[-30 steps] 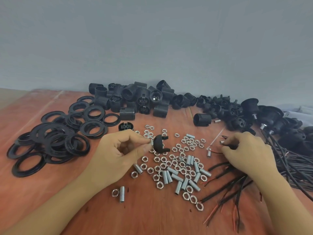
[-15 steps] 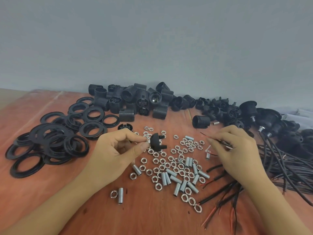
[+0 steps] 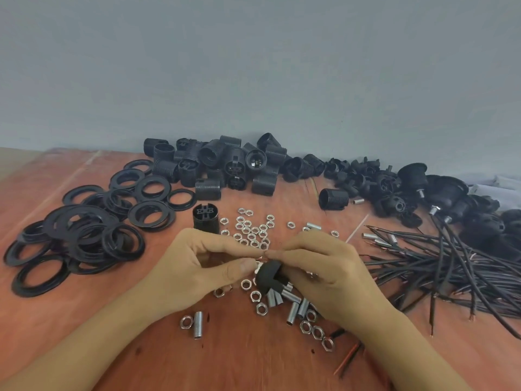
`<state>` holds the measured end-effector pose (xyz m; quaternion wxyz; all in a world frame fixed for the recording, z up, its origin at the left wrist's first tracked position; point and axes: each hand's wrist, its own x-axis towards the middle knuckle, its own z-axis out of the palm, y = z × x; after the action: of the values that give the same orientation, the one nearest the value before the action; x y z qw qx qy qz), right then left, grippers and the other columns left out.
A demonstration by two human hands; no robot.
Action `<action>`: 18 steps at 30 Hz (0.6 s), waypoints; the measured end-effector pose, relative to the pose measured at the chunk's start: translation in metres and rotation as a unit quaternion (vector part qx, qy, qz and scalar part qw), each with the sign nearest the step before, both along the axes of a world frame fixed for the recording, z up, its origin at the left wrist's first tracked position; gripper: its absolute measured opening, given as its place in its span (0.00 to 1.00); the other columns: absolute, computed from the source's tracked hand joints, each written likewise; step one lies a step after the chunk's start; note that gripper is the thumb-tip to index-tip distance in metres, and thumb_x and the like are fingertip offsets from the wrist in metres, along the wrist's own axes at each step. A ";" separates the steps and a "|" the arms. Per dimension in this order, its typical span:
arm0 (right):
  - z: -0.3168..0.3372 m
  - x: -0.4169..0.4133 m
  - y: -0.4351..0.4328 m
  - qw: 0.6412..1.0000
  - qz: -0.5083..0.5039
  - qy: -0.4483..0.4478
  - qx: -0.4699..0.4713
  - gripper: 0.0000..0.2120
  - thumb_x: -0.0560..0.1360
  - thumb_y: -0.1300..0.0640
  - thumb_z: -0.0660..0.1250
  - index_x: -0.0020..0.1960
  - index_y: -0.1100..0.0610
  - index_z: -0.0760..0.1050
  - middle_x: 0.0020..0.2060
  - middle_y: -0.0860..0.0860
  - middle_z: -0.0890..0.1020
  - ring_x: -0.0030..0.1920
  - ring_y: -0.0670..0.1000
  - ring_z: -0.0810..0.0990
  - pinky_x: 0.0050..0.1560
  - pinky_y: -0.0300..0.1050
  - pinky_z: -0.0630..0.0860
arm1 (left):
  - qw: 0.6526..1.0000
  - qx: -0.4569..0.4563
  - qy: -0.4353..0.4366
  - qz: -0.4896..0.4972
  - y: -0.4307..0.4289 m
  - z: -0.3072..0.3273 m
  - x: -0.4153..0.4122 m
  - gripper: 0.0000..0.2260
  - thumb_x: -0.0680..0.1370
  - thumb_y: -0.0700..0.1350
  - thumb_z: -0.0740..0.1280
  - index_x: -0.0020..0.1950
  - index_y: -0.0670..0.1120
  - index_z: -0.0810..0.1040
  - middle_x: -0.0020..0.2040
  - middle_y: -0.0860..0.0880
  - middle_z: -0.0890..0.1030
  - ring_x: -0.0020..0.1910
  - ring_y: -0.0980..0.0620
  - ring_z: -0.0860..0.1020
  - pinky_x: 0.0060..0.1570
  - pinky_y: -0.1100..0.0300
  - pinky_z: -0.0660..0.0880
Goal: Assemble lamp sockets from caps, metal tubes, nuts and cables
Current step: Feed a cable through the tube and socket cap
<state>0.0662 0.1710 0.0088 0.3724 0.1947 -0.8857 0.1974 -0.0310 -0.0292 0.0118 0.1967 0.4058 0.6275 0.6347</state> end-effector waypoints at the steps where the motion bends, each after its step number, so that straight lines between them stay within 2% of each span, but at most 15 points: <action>1: 0.000 0.000 0.001 1.000 0.004 -0.006 -0.006 0.09 0.75 0.62 0.67 0.50 0.60 0.84 0.42 0.51 0.84 0.40 0.50 0.81 0.37 0.46 0.78 | 1.000 0.004 -0.007 0.000 0.000 0.001 0.000 0.07 0.71 0.43 0.75 0.48 0.47 0.87 0.34 0.45 0.82 0.29 0.51 0.77 0.29 0.62 0.75; 3: -0.001 0.002 0.003 0.999 -0.014 -0.040 -0.017 0.10 0.74 0.57 0.68 0.53 0.58 0.84 0.42 0.48 0.84 0.40 0.46 0.80 0.38 0.46 0.79 | 0.999 0.023 -0.033 0.005 0.000 0.002 0.000 0.06 0.70 0.43 0.76 0.46 0.45 0.87 0.34 0.42 0.82 0.29 0.52 0.78 0.29 0.63 0.76; 5: -0.002 0.004 0.008 0.995 -0.067 -0.074 -0.011 0.12 0.74 0.52 0.71 0.57 0.53 0.82 0.43 0.44 0.84 0.41 0.43 0.80 0.38 0.47 0.80 | 0.994 0.068 -0.089 0.011 -0.001 0.005 0.000 0.08 0.69 0.46 0.77 0.44 0.43 0.87 0.33 0.42 0.82 0.29 0.53 0.78 0.30 0.64 0.76; 7: -0.004 0.006 0.019 0.987 -0.129 -0.094 -0.035 0.14 0.73 0.53 0.75 0.58 0.51 0.82 0.43 0.43 0.84 0.41 0.44 0.82 0.40 0.49 0.82 | 0.978 0.128 -0.164 0.018 -0.005 0.009 -0.004 0.15 0.63 0.51 0.81 0.43 0.44 0.87 0.33 0.46 0.82 0.29 0.55 0.77 0.30 0.65 0.76; 9: -0.004 0.007 0.030 0.977 -0.169 -0.105 -0.079 0.13 0.73 0.56 0.75 0.56 0.48 0.82 0.39 0.41 0.83 0.38 0.44 0.82 0.39 0.49 0.81 | 0.959 0.178 -0.215 0.045 -0.010 0.014 -0.012 0.17 0.60 0.53 0.82 0.41 0.45 0.86 0.33 0.50 0.80 0.29 0.58 0.75 0.31 0.66 0.75; 11: -0.003 0.006 0.034 0.973 -0.196 -0.081 -0.092 0.04 0.75 0.52 0.71 0.49 0.49 0.83 0.32 0.40 0.80 0.30 0.42 0.76 0.31 0.45 0.75 | 0.948 0.200 -0.238 0.073 -0.012 0.015 -0.017 0.13 0.63 0.51 0.80 0.41 0.46 0.86 0.35 0.51 0.80 0.30 0.58 0.74 0.31 0.67 0.74; 13: 0.002 0.003 0.031 0.967 -0.224 -0.051 -0.112 0.11 0.78 0.47 0.66 0.43 0.52 0.82 0.26 0.43 0.76 0.25 0.46 0.70 0.25 0.43 0.68 | 0.942 0.200 -0.251 0.098 -0.010 0.013 -0.018 0.07 0.70 0.46 0.72 0.44 0.46 0.86 0.36 0.51 0.81 0.29 0.58 0.73 0.30 0.67 0.74; 14: 0.006 0.002 0.028 0.962 -0.224 -0.040 -0.150 0.13 0.79 0.46 0.64 0.43 0.51 0.81 0.26 0.45 0.77 0.24 0.49 0.70 0.24 0.43 0.67 | 0.941 0.194 -0.255 0.106 -0.009 0.012 -0.017 0.08 0.71 0.44 0.68 0.46 0.46 0.86 0.37 0.51 0.81 0.29 0.58 0.73 0.29 0.67 0.74; 16: 0.017 -0.002 0.025 0.947 -0.208 -0.032 -0.241 0.06 0.78 0.48 0.64 0.47 0.46 0.79 0.29 0.46 0.79 0.25 0.48 0.72 0.24 0.38 0.68 | 0.943 0.178 -0.255 0.114 -0.006 0.010 -0.014 0.11 0.73 0.42 0.66 0.50 0.46 0.86 0.40 0.52 0.81 0.29 0.58 0.72 0.28 0.67 0.73; 18: 0.028 -0.006 0.025 0.933 -0.211 -0.018 -0.290 0.06 0.79 0.53 0.64 0.48 0.42 0.77 0.31 0.44 0.79 0.29 0.44 0.74 0.30 0.33 0.70 | 0.945 0.173 -0.252 0.119 -0.005 0.010 -0.013 0.11 0.73 0.42 0.67 0.50 0.46 0.86 0.41 0.52 0.81 0.29 0.58 0.72 0.28 0.67 0.73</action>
<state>0.0602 0.1961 0.0368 0.4302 -0.1167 -0.8169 0.3660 -0.0443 -0.0340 0.0217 0.1979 0.1831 0.4816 0.8339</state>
